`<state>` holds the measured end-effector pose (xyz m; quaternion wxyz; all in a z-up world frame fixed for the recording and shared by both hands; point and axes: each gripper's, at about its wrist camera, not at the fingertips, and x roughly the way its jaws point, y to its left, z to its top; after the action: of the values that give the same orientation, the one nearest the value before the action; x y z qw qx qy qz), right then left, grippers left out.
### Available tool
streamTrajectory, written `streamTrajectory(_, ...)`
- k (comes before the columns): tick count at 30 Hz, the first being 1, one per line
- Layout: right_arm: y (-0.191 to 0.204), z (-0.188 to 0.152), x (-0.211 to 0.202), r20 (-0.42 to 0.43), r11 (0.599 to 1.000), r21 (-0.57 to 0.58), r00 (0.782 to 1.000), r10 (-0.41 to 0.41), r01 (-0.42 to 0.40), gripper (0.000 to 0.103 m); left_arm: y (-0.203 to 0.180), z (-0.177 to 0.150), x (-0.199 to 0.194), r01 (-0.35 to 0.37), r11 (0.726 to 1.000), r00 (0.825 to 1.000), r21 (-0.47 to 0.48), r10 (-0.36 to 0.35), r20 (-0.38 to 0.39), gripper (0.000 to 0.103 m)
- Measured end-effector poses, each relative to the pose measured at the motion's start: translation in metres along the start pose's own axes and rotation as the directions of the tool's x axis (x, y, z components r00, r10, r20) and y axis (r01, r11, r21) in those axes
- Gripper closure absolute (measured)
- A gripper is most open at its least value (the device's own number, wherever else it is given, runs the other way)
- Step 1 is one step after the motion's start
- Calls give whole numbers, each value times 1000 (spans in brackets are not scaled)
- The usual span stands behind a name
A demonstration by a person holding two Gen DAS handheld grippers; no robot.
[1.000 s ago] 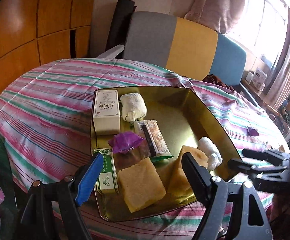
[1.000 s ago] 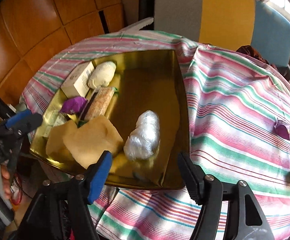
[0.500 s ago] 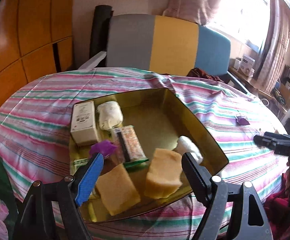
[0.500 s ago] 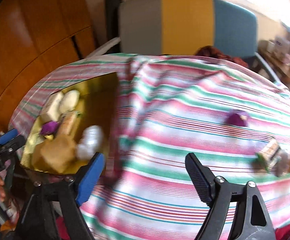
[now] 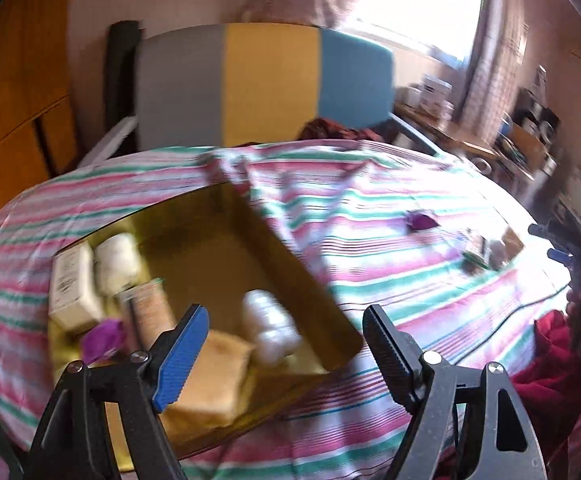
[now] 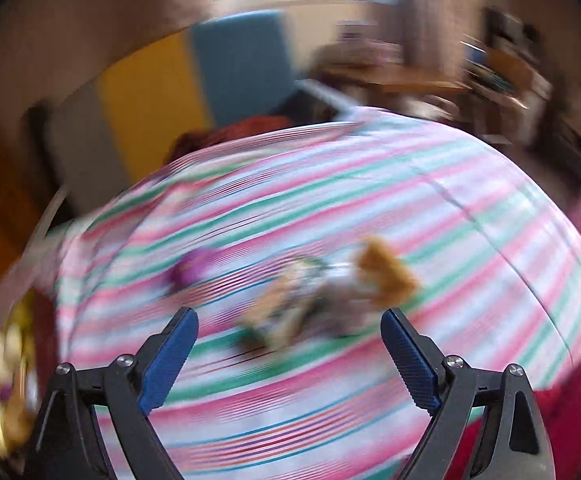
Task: Organize objects
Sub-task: 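Move both tools back toward the remaining items on the table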
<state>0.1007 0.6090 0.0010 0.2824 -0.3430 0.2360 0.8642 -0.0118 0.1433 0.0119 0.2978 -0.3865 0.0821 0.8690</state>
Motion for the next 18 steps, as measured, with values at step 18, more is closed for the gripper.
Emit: streamTrajectory(18,-85,-2,-1,48,892,416,984,172,-176,0,-169,45,109,225,929,966,295,-175,-189,23)
